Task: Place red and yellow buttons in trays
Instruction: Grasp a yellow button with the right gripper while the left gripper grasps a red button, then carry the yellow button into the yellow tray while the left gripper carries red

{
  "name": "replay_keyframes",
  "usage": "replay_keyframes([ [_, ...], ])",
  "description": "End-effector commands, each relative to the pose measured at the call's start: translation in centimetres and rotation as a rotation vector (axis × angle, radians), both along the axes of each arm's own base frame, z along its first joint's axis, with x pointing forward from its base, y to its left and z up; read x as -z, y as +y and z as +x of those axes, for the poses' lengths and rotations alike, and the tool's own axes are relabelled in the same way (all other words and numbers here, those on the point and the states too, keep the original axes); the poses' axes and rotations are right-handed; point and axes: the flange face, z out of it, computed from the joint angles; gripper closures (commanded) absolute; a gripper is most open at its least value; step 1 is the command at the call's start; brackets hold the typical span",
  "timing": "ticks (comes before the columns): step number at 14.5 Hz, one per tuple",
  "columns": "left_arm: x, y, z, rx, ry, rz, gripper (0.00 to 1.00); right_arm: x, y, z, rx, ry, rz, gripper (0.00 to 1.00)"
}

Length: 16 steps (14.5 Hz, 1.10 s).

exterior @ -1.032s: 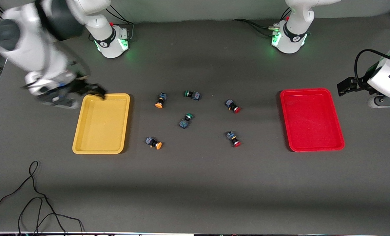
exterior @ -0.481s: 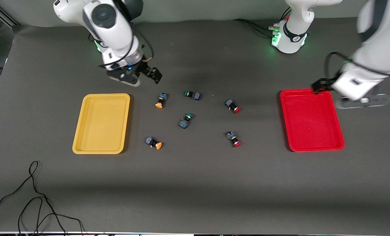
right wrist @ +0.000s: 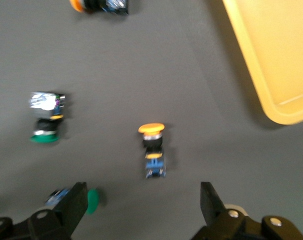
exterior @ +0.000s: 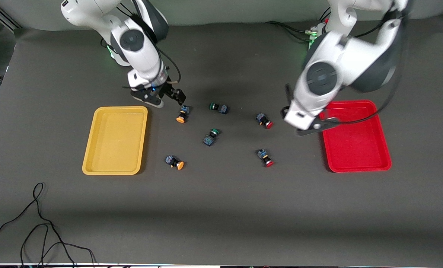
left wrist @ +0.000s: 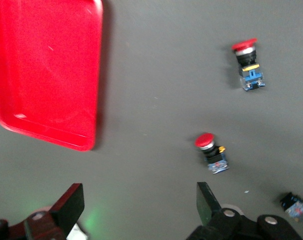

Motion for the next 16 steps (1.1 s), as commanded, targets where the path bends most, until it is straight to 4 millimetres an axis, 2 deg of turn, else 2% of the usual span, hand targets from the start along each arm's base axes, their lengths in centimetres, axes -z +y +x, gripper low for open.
replay_keyframes([
  [1,4.2,-3.4,-1.0,-0.088,0.024,0.039,0.0,7.6,0.9,0.8,0.001,-0.011,-0.022,0.0],
  [3,7.4,-5.4,-2.0,-0.157,0.056,0.031,0.01,10.9,1.3,0.1,-0.014,-0.006,-0.032,0.0],
  [5,10.7,-6.7,-2.6,-0.203,0.057,0.029,0.01,11.5,1.3,0.1,-0.014,-0.001,-0.037,0.0],
  [7,14.3,-6.6,-3.3,-0.236,0.058,0.038,0.01,12.4,1.2,-0.1,-0.016,0.007,-0.045,0.0],
  [8,15.9,-6.3,-3.7,-0.24,0.054,0.034,0.01,12.8,1.3,-0.1,-0.02,0.012,-0.05,0.05],
  [10,18.5,-6.1,-4.3,-0.254,0.043,0.018,0.02,13.0,1.3,-0.1,-0.026,0.014,-0.052,0.56],
  [11,19.2,-6.0,-4.3,-0.261,0.043,0.014,0.03,13.0,1.3,-0.1,-0.028,0.014,-0.052,0.73],
  [12,20.2,-5.9,-4.4,-0.264,0.055,0.019,0.04,12.9,1.3,0.0,-0.029,0.012,-0.051,0.81],
  [14,21.5,-6.1,-4.4,-0.269,0.048,0.009,0.08,12.7,1.5,0.2,-0.031,0.009,-0.048,0.84],
  [16,22.6,-6.1,-4.6,-0.296,0.067,-0.004,0.21,11.2,2.0,1.0,-0.036,-0.004,-0.037,0.86],
])
